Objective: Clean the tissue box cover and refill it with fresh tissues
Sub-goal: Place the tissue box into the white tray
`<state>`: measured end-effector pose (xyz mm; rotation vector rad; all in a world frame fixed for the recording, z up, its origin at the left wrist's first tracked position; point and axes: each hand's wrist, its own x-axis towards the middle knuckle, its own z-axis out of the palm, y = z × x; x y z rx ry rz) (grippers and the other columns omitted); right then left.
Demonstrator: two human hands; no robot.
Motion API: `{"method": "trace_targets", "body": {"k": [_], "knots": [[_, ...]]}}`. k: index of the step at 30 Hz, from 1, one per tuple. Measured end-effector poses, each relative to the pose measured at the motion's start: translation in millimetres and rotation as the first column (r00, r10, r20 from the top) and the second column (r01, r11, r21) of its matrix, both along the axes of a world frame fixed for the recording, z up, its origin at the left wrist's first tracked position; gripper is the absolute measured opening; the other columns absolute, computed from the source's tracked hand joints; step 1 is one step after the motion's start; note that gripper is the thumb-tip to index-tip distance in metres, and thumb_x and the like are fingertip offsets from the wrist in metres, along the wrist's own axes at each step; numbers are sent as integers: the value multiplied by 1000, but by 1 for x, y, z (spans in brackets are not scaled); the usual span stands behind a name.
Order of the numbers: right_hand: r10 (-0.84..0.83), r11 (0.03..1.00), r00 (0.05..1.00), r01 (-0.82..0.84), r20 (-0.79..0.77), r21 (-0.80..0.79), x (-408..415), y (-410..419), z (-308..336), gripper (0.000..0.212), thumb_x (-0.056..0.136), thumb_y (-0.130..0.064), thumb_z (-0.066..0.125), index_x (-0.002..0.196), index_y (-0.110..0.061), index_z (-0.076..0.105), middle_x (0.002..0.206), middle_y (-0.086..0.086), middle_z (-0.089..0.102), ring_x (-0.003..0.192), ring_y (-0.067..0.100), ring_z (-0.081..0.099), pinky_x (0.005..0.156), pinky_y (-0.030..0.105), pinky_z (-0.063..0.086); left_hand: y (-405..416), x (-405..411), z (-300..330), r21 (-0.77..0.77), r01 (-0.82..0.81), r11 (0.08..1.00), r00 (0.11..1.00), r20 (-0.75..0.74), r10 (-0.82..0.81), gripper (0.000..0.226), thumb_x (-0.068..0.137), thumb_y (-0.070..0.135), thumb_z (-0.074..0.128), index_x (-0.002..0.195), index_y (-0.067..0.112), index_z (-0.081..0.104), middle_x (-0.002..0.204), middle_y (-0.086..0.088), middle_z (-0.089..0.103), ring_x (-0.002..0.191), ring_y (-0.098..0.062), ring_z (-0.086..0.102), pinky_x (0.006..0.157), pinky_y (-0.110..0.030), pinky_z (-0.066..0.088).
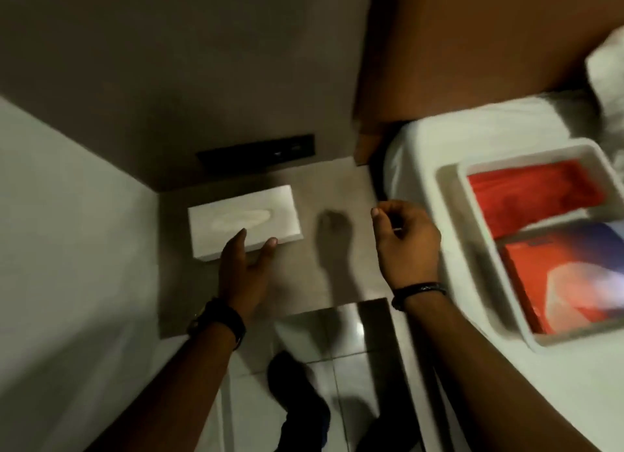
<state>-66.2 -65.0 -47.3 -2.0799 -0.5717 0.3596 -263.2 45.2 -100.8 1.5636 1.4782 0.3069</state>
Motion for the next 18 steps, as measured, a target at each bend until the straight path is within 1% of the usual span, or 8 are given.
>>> {"method": "trace_targets", "body": {"k": [3, 6, 8, 9, 11, 14, 16, 18], "knots": [[125, 990, 992, -128, -34, -67, -40, 59, -22, 20, 89, -22, 64, 101, -7, 71, 101, 8, 69, 80, 8, 57, 66, 0, 37, 61, -50, -17, -3, -65, 998, 996, -67, 65, 76, 84, 55, 58, 146, 22, 30, 153, -6, 32, 138, -28, 34, 111, -47, 33], [253, 958, 967, -248, 17, -148, -64, 102, -49, 25, 91, -23, 62, 107, -6, 70, 104, 9, 67, 85, 11, 57, 77, 17, 45, 100, -86, -38, 88, 11, 996, 990, -141, 2, 81, 82, 55, 62, 147, 21, 29, 152, -7, 34, 137, -27, 35, 111, -43, 32], [348, 923, 936, -331, 57, -198, -75, 123, -74, 27, 91, -24, 62, 108, -5, 70, 105, 11, 68, 88, 18, 62, 83, 28, 50, 117, -102, -56, 134, 113, 985, 966, -249, -77, 85, 83, 47, 66, 149, 17, 22, 156, -9, 26, 141, -29, 27, 114, -41, 27], [398, 900, 915, -375, 70, -221, -79, 132, -87, 27, 91, -24, 62, 109, -6, 70, 106, 12, 68, 91, 22, 64, 85, 32, 52, 125, -108, -69, 126, 182, 975, 944, -300, -137, 91, 80, 51, 67, 151, 19, 18, 158, -10, 20, 143, -30, 21, 115, -45, 25], [514, 836, 852, -472, 97, -279, -83, 148, -112, 29, 90, -26, 63, 112, -7, 69, 108, 14, 67, 95, 27, 63, 88, 36, 52, 135, -114, -92, 94, 298, 950, 886, -397, -239, 106, 72, 63, 67, 151, 24, 8, 160, -9, 7, 146, -32, 11, 115, -53, 24], [698, 681, 706, -607, 115, -409, -89, 172, -151, 36, 89, -30, 63, 119, -9, 65, 114, 16, 62, 107, 32, 57, 93, 36, 46, 141, -108, -123, 10, 433, 901, 774, -517, -367, 121, 67, 69, 66, 151, 21, -7, 160, -9, -13, 146, -33, -7, 119, -51, 11], [788, 578, 607, -671, 105, -465, -94, 184, -172, 41, 87, -29, 66, 121, -7, 64, 118, 20, 59, 113, 38, 52, 97, 44, 45, 141, -101, -134, 32, 510, 860, 706, -586, -397, 124, 68, 73, 60, 149, 15, -13, 158, -11, -20, 145, -33, -15, 119, -50, 3], [824, 543, 537, -663, 179, -515, -96, 192, -190, 38, 81, -27, 70, 113, -6, 68, 113, 21, 61, 107, 45, 53, 91, 52, 47, 144, -99, -147, 77, 577, 813, 657, -636, -405, 126, 67, 80, 52, 148, 10, -14, 157, -14, -20, 145, -33, -17, 118, -49, -4]]}}
